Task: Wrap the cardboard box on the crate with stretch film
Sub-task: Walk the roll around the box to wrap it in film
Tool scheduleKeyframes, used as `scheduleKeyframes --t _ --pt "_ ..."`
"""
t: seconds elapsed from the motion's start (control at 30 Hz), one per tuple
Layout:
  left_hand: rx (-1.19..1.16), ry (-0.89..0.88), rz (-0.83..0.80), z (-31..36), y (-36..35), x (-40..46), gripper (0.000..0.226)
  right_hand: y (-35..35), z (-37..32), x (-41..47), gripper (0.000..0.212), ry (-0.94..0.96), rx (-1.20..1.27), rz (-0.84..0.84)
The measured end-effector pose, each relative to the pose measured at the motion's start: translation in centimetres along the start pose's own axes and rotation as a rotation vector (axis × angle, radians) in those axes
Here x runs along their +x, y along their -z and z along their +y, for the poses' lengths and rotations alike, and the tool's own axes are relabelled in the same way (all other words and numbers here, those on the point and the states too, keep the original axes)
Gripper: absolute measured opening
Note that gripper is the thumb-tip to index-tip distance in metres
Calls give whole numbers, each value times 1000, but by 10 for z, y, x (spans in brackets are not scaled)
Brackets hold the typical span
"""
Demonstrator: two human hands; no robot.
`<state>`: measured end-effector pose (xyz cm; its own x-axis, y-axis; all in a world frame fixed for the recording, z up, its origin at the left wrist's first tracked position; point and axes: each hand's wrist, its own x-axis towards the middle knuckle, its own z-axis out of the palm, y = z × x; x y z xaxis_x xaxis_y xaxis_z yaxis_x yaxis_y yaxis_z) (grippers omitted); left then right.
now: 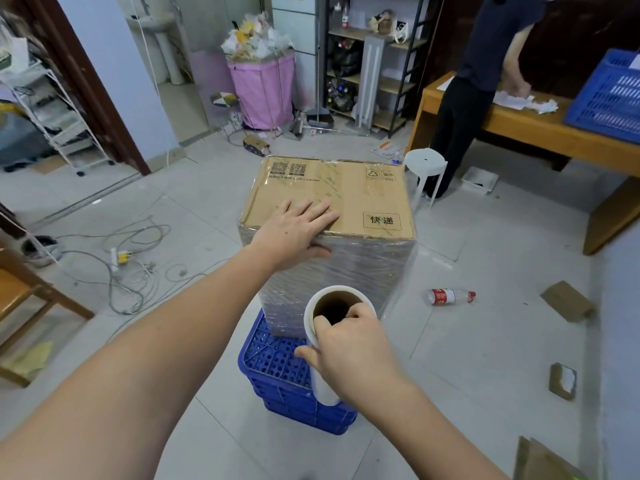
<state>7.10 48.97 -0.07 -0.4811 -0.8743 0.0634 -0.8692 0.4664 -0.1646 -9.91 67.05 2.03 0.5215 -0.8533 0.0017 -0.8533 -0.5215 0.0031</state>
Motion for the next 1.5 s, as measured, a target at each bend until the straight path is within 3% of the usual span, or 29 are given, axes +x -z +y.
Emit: scheduleKeyframes --t 0.3,0.53,0.6,0.7,0.9,1.0,1.1,1.27,1.4,1.5 --pt "-137 -8 -31 -7 5 4 91 15 4 -2 24 -68 100 -52" --pt "-424 -217 -185 -54 14 2 89 8 -38 15 40 -288 8 23" --pt "-345 -284 -224 -81 12 4 91 5 -44 22 53 -410 -14 -9" --pt "-182 -367 -160 -113 1 5 92 10 -52 34 60 -579 -17 14" --pt "-211 -364 20 -117 -20 -1 83 1 -81 41 51 -793 -45 121" --pt "-232 -360 32 -117 -19 -1 82 2 -96 44 47 -894 6 26" --pt "-216 -356 51 -116 -21 -2 85 7 -100 55 62 -972 22 4" --pt "-211 -274 68 -108 -20 -1 79 1 -102 57 60 -880 -26 61" --pt "-203 -252 45 -106 -18 -3 78 -9 -115 57 57 -595 -163 102" --pt "-198 -245 36 -106 -18 -4 78 -14 -120 61 41 -430 -159 145"
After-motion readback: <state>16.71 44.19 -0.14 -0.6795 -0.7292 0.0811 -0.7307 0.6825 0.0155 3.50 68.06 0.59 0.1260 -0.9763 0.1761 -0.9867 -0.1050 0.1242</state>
